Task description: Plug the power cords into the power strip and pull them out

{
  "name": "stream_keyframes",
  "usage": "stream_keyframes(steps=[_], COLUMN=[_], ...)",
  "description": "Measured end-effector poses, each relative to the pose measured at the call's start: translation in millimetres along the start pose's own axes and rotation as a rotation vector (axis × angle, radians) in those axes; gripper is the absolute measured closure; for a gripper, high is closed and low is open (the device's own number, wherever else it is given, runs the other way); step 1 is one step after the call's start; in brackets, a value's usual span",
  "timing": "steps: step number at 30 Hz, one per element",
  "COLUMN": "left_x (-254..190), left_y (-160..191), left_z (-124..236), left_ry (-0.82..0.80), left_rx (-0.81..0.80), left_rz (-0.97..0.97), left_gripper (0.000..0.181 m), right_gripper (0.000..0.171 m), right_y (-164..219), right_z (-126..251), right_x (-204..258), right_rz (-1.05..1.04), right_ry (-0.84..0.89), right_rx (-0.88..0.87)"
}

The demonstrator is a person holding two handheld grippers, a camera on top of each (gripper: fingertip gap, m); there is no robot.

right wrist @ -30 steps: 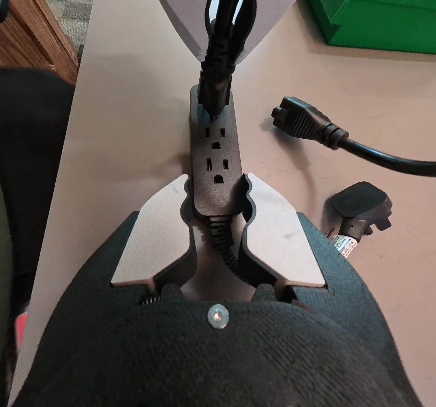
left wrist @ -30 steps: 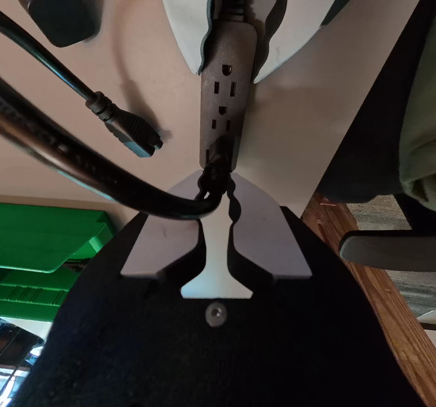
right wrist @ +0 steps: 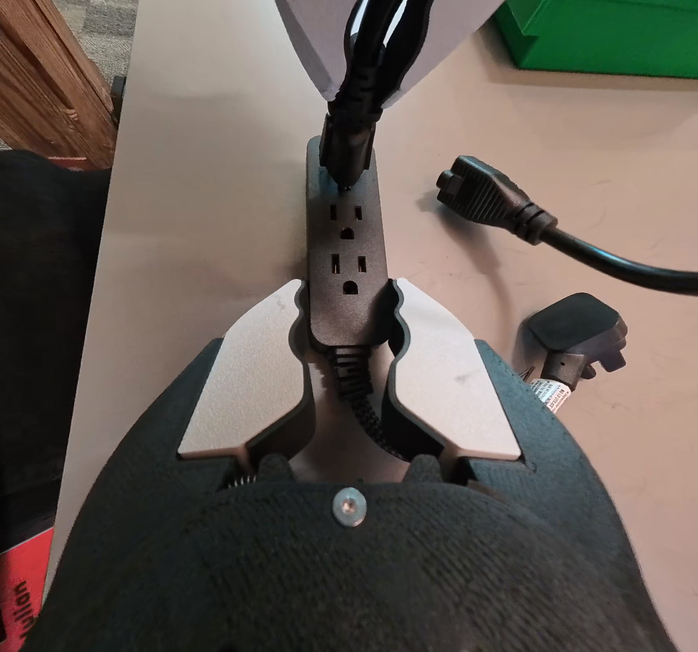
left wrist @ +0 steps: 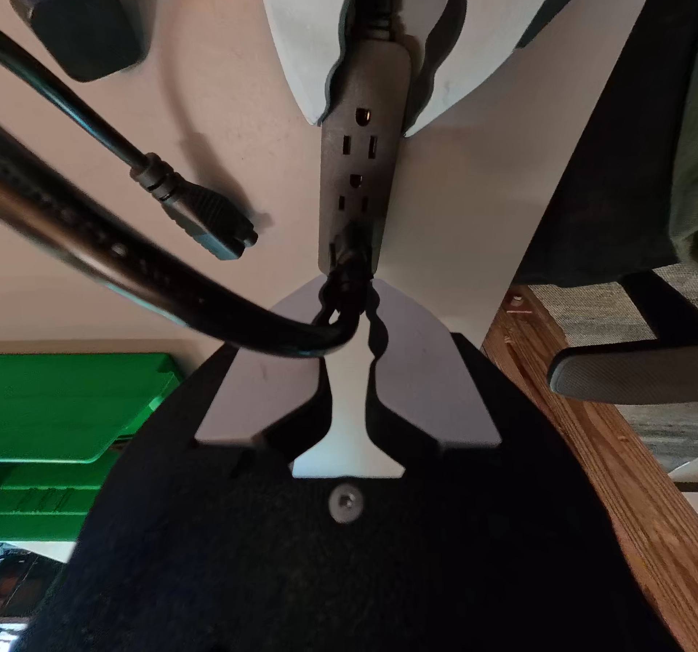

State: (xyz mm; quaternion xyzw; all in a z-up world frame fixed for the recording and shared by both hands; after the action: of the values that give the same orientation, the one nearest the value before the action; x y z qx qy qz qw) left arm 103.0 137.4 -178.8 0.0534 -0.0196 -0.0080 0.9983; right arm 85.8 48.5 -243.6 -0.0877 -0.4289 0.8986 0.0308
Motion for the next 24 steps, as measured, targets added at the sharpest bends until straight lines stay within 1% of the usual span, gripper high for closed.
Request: stream_keyframes(steps=[4,7,10,15,18,22,24], left_x=[3.0,-0.9,1.3,4.0,5.0,4.9,6.6], left_y=[-1.0,0.0,0.9,1.4,2.9,4.5,5.4], left_z=[-0.5,-3.8,-7.5,-7.7,-7.5,-7.0,-4.5], left_ry=[0.024,-0.016,0.002,0.033,0.042,0.012,-0.056], left_rx=[0.009,-0.006,0.003,0.002,-0.025,-0.104,-0.120], left_rz=[-0.011,-0.011,0.009,-0.043,-0.050,-0.029,0.047], left_gripper=[0.167,0.167,0.167,0.167,0.166,0.164,0.160], right_gripper=[0.130,0.129,0.130,0.130,0.130,0.130,0.130], right_y=[0.0,0.4,-0.1,-0.3,-0.2,2.2,5.6], right_z=[-0.2,-0.2,-0.1,0.0,0.1,2.8,6.4], right_x=[-0.2,0.3,0.2,-0.2,-0.9,-3.3,-6.5], right_rz=[-0.002,0.007,0.006,0.001,-0.001,0.005,0.001], right_ry=[-0.006,0.000,-0.001,-0.010,-0.013,0.000,-0.003], right_rx=[0.000,0.004,0.000,-0.001,-0.001,0.000,0.000])
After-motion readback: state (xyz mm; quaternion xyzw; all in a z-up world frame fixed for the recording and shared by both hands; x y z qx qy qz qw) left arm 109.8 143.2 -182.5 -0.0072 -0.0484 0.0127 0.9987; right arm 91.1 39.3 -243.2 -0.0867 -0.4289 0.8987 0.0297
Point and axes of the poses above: each gripper's, where its closed fingertips meet, z back along the fingers, y out of its underside, x = y × z across the jaws, the point moved 5 cm from there along z, back along the fingers, and after that the axes turned 2 degrees about -y, right-handed, at the moved point
